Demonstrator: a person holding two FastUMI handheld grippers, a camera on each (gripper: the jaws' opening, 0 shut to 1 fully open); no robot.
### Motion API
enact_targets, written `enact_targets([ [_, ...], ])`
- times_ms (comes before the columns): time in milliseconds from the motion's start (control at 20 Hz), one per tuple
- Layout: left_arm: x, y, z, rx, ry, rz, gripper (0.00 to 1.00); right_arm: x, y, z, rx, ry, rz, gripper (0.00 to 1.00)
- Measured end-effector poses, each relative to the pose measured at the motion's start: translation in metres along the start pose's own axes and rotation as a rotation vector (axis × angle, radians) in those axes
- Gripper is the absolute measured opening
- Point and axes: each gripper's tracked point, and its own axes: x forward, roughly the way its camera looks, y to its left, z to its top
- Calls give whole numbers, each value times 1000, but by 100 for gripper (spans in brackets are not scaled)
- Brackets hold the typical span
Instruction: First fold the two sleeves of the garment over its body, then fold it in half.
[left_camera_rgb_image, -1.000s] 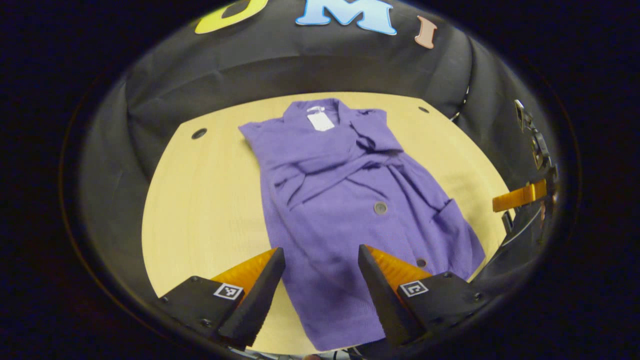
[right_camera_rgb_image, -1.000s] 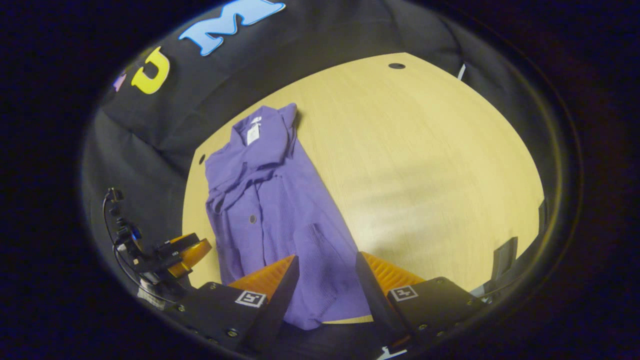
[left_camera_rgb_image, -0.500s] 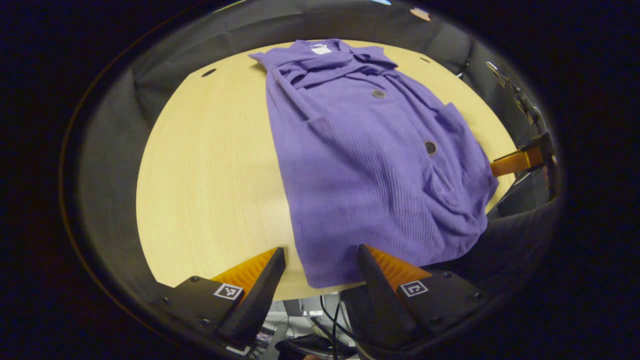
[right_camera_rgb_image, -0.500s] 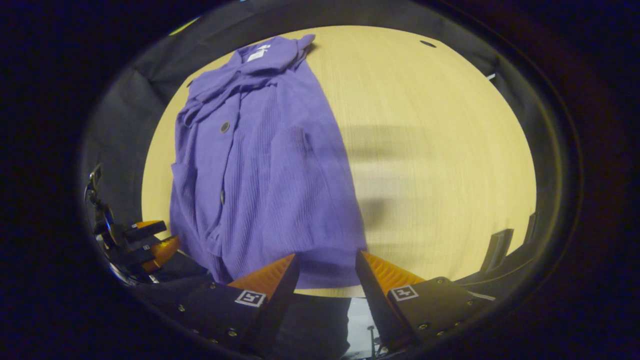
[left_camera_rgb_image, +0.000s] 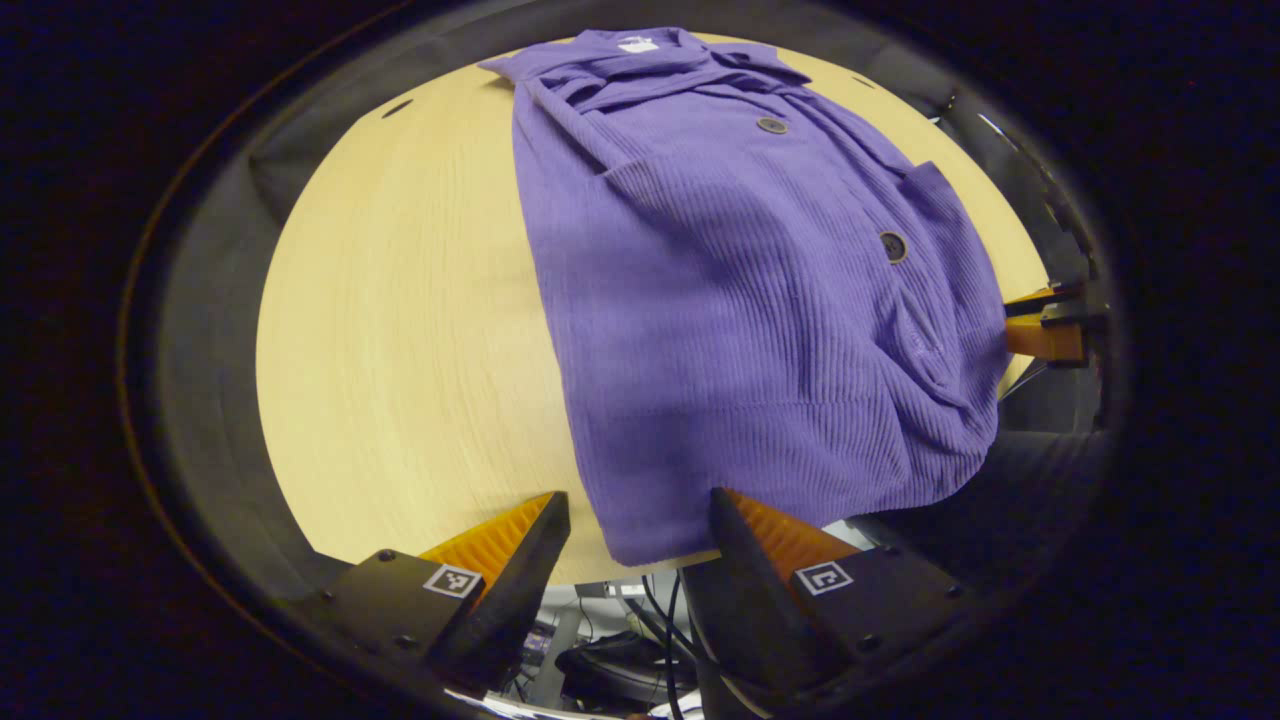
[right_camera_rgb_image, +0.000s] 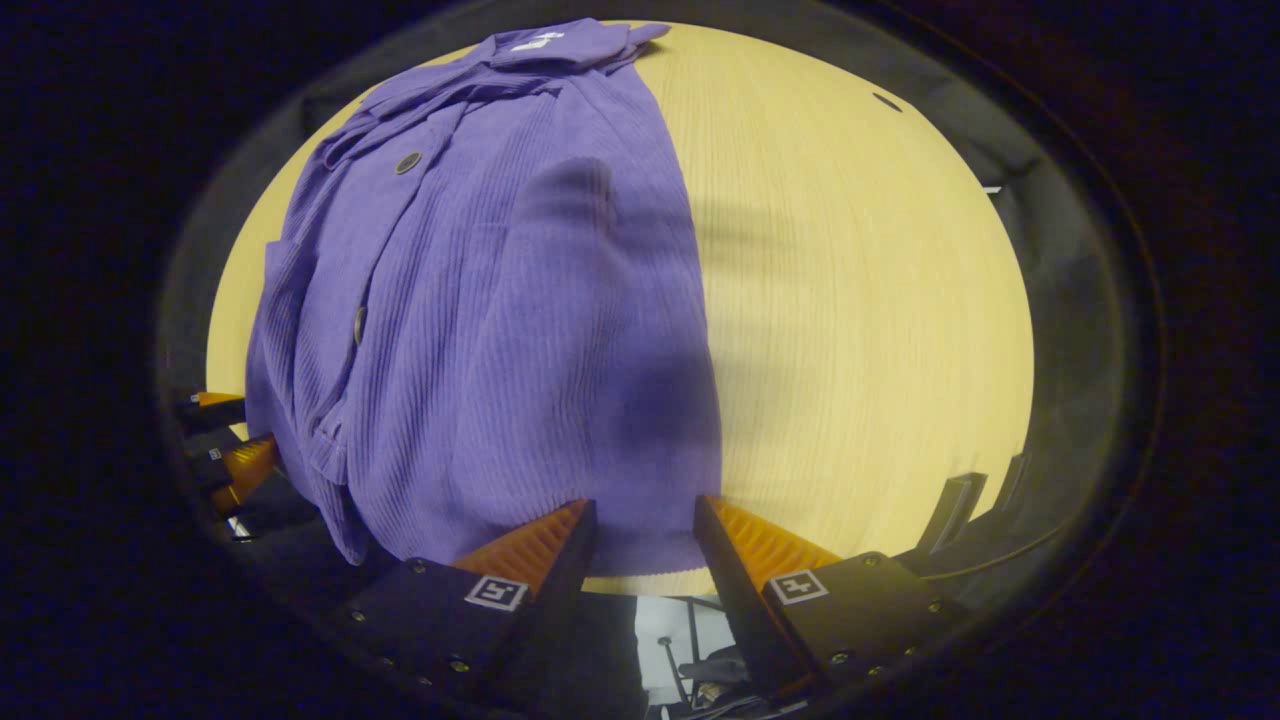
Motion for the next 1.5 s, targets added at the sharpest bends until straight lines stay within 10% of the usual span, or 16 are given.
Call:
enact_targets([
  [350,2,-9,3,13,63,4,95,-3,5,10,-24,45,-13,72],
  [500,4,-21,4,95,65,0,56,-1,4,18,-74,13,-96,36],
  [550,4,-23,4,91,66,-10,52,0,3,16,-106,31,-105,6],
  [700,2,-19,12,39,42,-40,14,1,4,15,-120,37,-104,6],
  [800,-1,-18,14,22,18,-49,5,-1,3,15,-96,39,-77,6],
  [1500,-86,-2,102,-161,-300,-127,7,-66,14,68,138,-142,192,1],
])
